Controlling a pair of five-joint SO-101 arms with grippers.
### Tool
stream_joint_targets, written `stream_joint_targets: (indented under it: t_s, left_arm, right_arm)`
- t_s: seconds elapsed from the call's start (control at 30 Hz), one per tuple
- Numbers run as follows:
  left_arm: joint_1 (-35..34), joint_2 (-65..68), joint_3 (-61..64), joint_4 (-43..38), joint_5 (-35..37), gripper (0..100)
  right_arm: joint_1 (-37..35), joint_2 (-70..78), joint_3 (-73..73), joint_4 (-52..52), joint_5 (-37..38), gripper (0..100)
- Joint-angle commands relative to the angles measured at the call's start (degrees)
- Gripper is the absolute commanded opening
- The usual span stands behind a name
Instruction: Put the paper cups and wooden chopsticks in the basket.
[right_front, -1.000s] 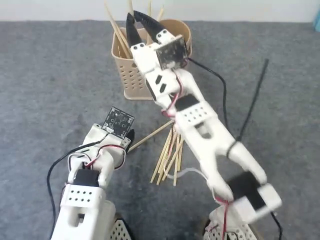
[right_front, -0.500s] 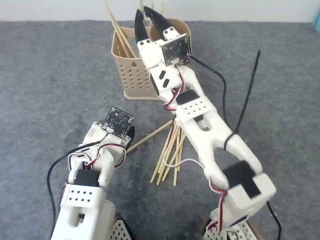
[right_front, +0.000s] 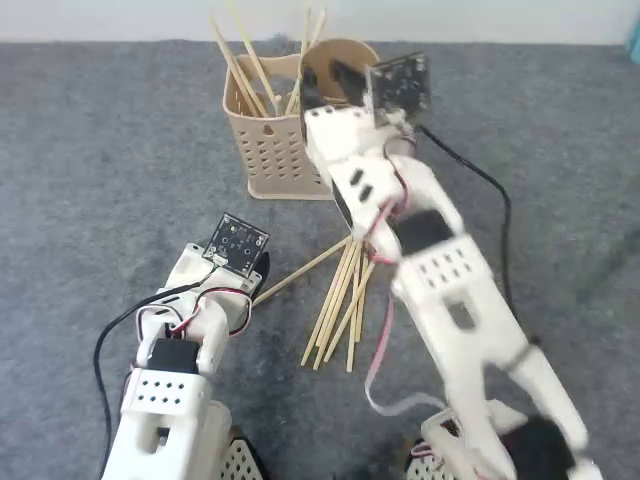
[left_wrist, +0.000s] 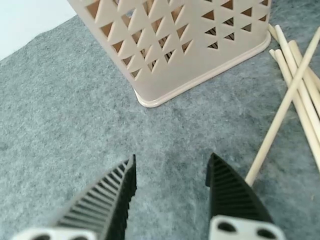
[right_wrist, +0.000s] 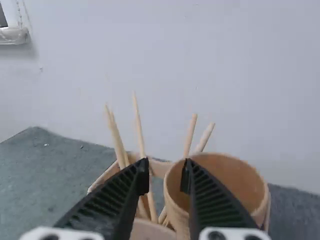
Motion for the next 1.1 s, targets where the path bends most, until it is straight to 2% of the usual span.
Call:
stream_joint_targets:
  t_s: [0.0, 0.17, 0.33, 0.43, 0.5, 0.6, 0.77, 0.9, 1.07]
  left_arm:
    - [-0.53, -0.88, -0.48, -1.23, -0.53, 22]
    - [-0.44, 4.48, -4.26, 0.53, -0.44, 21]
    - [-0.53, 25.67, -16.84, 1.14, 0.09, 21]
    - [-0.53, 39.82, -28.97, 8.97, -0.35, 21]
    - [-0.44, 47.03, -36.09, 14.59, -2.29, 21]
    - [0.79, 52.22, -41.45, 18.73, -5.98, 21]
    - [6.51, 52.57, -40.31, 18.99, -10.37, 21]
    - [10.11, 53.19, -42.51, 18.90, -9.05, 21]
    - [16.62, 57.23, -45.93, 19.08, -8.18, 21]
  right_arm:
    - [4.09, -13.67, 2.55, 12.79, -4.84, 12.2]
    - [10.24, -26.15, 9.49, 25.71, -7.30, 12.1]
    - [11.47, -35.38, 19.69, 33.71, -7.30, 9.7]
    - [11.82, -38.90, 26.55, 35.82, -6.95, 0.8]
    - [12.00, -39.96, 31.30, 36.00, -6.95, 1.7]
    - [11.91, -40.04, 38.24, 34.51, -7.30, 2.6]
    - [11.82, -40.04, 50.90, 24.40, -7.38, 2.6]
    - [11.65, -40.48, 59.52, 11.91, -6.95, 2.6]
    - [11.74, -40.48, 60.31, 10.86, -7.03, 2.6]
